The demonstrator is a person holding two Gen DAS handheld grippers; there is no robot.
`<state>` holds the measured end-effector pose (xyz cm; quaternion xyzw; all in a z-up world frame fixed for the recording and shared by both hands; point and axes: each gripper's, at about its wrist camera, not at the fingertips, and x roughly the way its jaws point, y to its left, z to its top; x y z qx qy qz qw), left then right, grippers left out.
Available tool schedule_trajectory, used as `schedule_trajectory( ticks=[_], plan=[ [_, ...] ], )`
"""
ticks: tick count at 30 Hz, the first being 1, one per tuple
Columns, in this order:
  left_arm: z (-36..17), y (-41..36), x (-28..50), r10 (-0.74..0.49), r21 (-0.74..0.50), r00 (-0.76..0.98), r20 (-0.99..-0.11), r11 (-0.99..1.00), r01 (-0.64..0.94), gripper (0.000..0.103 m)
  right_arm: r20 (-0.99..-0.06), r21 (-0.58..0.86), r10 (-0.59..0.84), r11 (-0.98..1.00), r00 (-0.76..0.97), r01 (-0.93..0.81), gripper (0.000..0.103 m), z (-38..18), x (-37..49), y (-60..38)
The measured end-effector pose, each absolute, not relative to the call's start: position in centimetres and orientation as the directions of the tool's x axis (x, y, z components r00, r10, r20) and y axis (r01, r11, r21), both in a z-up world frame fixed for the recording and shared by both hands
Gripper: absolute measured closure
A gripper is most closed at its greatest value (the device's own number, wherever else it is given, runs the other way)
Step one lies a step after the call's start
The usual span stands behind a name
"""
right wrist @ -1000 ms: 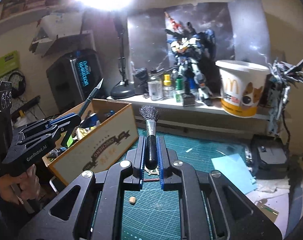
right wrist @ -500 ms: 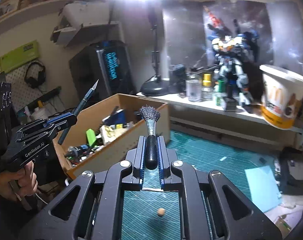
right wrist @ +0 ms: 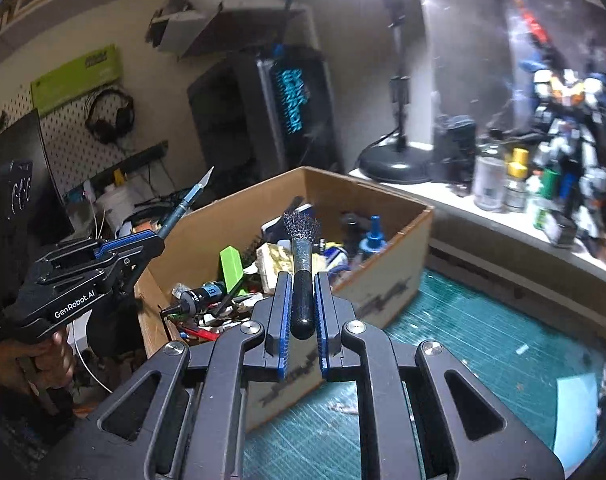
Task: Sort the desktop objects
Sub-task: 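Lower the hobby knife and wire brush into the box and open both tools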
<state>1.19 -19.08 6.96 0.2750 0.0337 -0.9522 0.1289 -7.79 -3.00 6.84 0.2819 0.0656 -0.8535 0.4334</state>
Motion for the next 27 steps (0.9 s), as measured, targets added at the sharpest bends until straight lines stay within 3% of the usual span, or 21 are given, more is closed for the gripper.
schedule_trajectory(
  ticks=[11, 18, 19, 22, 23, 24, 26, 27],
  plan=[
    [4.0, -22.2, -5.1, -0.221, 0.026, -0.703, -0.676, -0.960, 0.277, 0.095, -0.644, 0.118, -0.661, -0.584, -0.385, 0.803, 0.092, 3.7, -11.9, -10.5],
    [3.4, -22.6, -5.4, -0.220, 0.019, -0.696, -0.684, -0.959, 0.284, 0.094, -0.656, 0.116, -0.661, -0.565, -0.364, 0.817, 0.092, 3.2, -11.7, -11.6],
    [3.4, -22.7, -5.4, -0.222, 0.019, -0.695, -0.684, -0.958, 0.286, 0.094, -0.653, 0.120, -0.664, -0.565, -0.364, 0.816, 0.091, 3.2, -11.7, -11.6],
    [3.5, -22.8, -5.3, -0.256, 0.025, -0.688, -0.679, -0.945, 0.327, 0.093, -0.640, 0.128, -0.670, -0.576, -0.377, 0.807, 0.067, 3.4, -11.7, -11.2],
    [3.6, -22.9, -5.2, -0.273, 0.032, -0.682, -0.679, -0.938, 0.344, 0.085, -0.637, 0.130, -0.671, -0.578, -0.379, 0.806, 0.066, 3.5, -11.7, -11.1],
    [3.6, -22.9, -5.1, -0.285, 0.036, -0.677, -0.678, -0.933, 0.357, 0.067, -0.634, 0.131, -0.673, -0.580, -0.381, 0.804, 0.066, 3.6, -11.7, -10.9],
    [3.8, -23.1, -4.6, -0.299, 0.028, -0.685, -0.664, -0.926, 0.376, 0.042, -0.638, 0.127, -0.669, -0.581, -0.382, 0.804, 0.066, 3.6, -11.7, -10.7],
    [3.9, -23.1, -4.3, -0.303, 0.021, -0.693, -0.655, -0.923, 0.383, 0.038, -0.639, 0.123, -0.667, -0.582, -0.384, 0.804, 0.066, 3.7, -11.6, -10.7]
  ],
)
